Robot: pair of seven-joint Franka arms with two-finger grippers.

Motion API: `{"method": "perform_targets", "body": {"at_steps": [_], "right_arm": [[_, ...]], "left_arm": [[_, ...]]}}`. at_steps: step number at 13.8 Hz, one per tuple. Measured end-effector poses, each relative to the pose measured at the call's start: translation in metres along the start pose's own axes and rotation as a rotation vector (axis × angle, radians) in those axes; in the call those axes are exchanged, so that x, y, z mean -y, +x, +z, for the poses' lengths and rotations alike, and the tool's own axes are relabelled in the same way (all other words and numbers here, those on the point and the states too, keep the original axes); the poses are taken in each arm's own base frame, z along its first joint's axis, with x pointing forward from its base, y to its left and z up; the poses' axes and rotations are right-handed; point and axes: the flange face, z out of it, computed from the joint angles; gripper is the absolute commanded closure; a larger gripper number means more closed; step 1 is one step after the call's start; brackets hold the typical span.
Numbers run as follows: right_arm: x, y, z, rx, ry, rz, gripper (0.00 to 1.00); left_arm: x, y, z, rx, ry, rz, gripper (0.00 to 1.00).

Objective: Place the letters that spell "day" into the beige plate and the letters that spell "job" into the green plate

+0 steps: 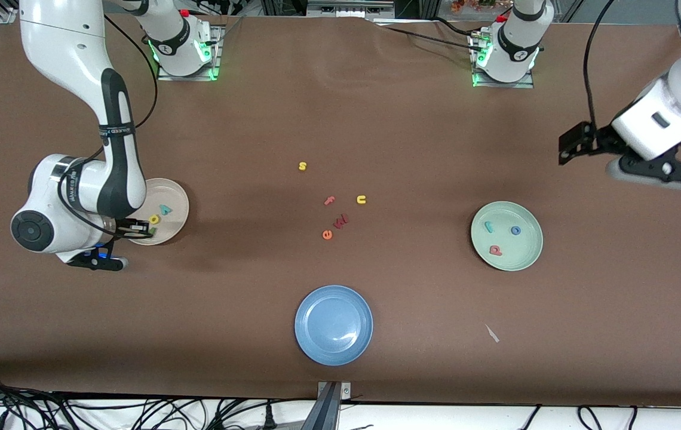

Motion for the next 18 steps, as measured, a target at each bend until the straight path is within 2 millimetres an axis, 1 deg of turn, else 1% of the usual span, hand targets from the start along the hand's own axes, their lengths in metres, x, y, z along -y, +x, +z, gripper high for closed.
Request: {"method": "perform_targets", "body": {"at_steps": [1,2,4,5,7,9,10,12,14,15,16,18], "right_arm": [[0.01,0.0,-0.004,-0.007,-0.002,-0.015,0.0],[0.02,-0.001,-0.01,-0.01,-0.004,-0.029,0.0],[0.038,-0.004,-0.027,0.0,-0.005,-0.021,0.0],[0.047,-0.006,-0.037,0.003,-0.005,-0.002,0.0],[0.07,-0.014,-0.05,0.019,-0.011,0.032,0.0],[0.092,-0.023,-0.056,0.03,-0.02,0.057,0.0],[0.099,-0.028,-0.059,0.034,-0.021,0.069,0.0],[0.106,-0.036,-0.066,0.049,-0.02,0.08,0.0],[0.117,-0.045,-0.078,0.042,-0.016,0.07,0.0],[0.122,-0.05,-0.088,0.026,-0.02,0.071,0.0],[0.124,-0.056,-0.098,0.008,-0.041,0.063,0.0],[0.123,-0.071,-0.117,-0.039,-0.094,0.008,0.0]], "left_arm": [[0.005,-0.005,0.007,0.01,0.003,-0.01,0.0],[0.008,-0.004,0.014,0.008,0.004,-0.017,0.0],[0.012,0.002,0.028,-0.019,0.004,-0.023,0.0],[0.011,0.003,0.03,-0.025,0.004,-0.023,0.0],[0.011,0.001,0.026,-0.028,0.005,-0.022,0.0],[0.01,-0.004,0.018,-0.026,0.006,-0.021,0.0],[0.007,-0.006,0.016,-0.027,0.007,-0.016,0.0],[-0.003,-0.006,0.016,-0.026,0.007,0.002,0.0],[-0.008,-0.004,0.018,-0.031,0.007,0.01,0.0],[-0.005,-0.002,0.019,-0.04,0.007,0.005,0.0],[0.002,0.0,0.02,-0.041,0.006,-0.007,0.0],[0.018,0.004,0.026,-0.039,0.004,-0.033,0.0]]}}
